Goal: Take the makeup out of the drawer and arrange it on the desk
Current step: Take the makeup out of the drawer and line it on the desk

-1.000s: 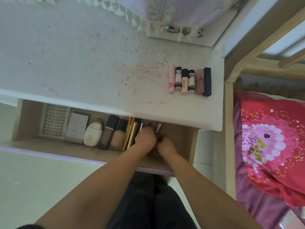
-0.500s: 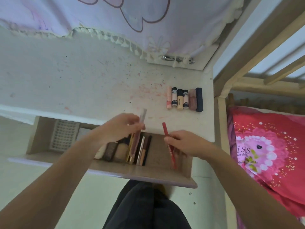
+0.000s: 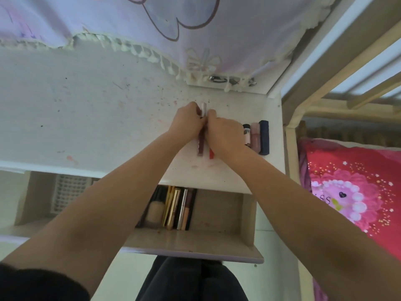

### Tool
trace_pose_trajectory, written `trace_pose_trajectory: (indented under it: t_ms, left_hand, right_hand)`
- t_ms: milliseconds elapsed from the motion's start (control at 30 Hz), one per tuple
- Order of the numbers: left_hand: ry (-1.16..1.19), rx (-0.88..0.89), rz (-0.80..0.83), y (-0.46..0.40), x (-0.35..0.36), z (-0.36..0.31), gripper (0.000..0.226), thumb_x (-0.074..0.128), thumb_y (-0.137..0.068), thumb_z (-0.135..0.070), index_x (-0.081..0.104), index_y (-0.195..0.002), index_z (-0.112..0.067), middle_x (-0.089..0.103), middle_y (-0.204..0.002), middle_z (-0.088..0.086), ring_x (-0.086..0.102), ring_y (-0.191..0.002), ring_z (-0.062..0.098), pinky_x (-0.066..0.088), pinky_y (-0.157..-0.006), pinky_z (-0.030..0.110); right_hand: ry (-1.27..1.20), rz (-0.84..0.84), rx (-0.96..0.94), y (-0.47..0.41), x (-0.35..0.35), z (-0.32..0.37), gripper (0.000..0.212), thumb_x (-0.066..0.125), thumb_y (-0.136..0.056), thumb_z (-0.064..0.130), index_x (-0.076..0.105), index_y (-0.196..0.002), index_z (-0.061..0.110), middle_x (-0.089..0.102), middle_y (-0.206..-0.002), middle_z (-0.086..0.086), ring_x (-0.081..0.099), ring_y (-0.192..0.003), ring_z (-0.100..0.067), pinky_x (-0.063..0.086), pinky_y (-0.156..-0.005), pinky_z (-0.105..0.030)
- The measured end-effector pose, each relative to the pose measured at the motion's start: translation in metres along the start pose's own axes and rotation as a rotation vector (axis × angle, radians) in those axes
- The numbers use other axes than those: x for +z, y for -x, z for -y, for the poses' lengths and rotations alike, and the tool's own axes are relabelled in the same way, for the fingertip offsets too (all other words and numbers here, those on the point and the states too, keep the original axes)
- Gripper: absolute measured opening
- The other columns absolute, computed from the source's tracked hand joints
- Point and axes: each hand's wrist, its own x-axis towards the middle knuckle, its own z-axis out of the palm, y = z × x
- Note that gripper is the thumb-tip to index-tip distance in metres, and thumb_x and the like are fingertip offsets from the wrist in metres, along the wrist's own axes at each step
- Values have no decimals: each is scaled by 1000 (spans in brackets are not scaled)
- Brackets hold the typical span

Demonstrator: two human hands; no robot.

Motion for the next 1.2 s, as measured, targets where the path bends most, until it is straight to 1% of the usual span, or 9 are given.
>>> trace_pose_trajectory:
  t_ms: [200,300,433,500,600,700,867,1033,1200]
  left_hand:
    - [20,17,14,15,0,1,22,52,-95,-30,53,-110,-14,63,-84,2,61,-66,12,46,-55,21]
    - [66,124,-16,62,-6,27,8,51,-94,-28,53,-96,-21,59,-74,-6,59,-60,3,46,-54,15]
    - [92,135,72,154,18,83,14,52,-92,-25,52,-81,-33,56,-64,-12,55,-59,0,42,-53,13]
    - [19,30,131,177,43,110,12,54,-93,-18,58,-87,-27,58,-67,-11,58,-62,3,42,-58,19]
    - [-161,-92,206,177,75,133,18,47,-96,-17,61,-106,-11,67,-86,9,64,-79,25,49,-68,34]
    - [-354,-93,222,158,94,137,20,42,-98,-20,56,-109,-11,66,-96,12,64,-87,28,43,-63,32]
    - [-570,-111,224,141,105,135,18,42,-95,-9,55,-107,-11,65,-102,10,65,-89,28,43,-60,34]
    - [-630,-120,285,144,117,133,21,43,-94,-6,62,-104,-8,65,-107,10,64,-97,27,49,-70,34]
    - [-502,-157,364,146,117,122,18,47,-94,-9,60,-105,-6,63,-109,13,62,-99,27,50,-77,34]
  right_hand:
    - [-123,-49,-6,17,-20,-7,33,36,-100,20,42,-131,10,62,-81,-5,56,-60,-25,38,-48,-34]
    - [-431,-124,-137,67,-27,-4,33,32,-98,28,56,-115,14,60,-75,3,52,-55,-12,45,-49,-30]
    - [-573,263,-104,152,17,10,21,43,-97,25,61,-106,17,69,-92,-3,63,-78,-19,52,-68,-34]
    - [-544,485,39,172,51,16,23,42,-98,24,60,-110,16,69,-97,-8,63,-84,-25,51,-71,-37]
    - [-585,606,224,172,91,25,27,41,-99,25,60,-112,10,66,-107,-13,62,-96,-29,49,-77,-34]
    - [-640,629,346,160,115,37,30,38,-100,30,60,-99,8,65,-103,-17,61,-90,-30,39,-67,-29]
    - [-613,612,389,149,130,43,37,41,-97,38,65,-99,10,68,-99,-14,64,-89,-31,42,-67,-29]
    - [-504,578,402,150,131,38,32,42,-97,34,61,-103,9,66,-98,-12,64,-88,-30,50,-70,-34]
    - [-507,523,452,156,125,20,27,48,-96,28,56,-109,5,63,-108,-16,62,-98,-32,45,-71,-32]
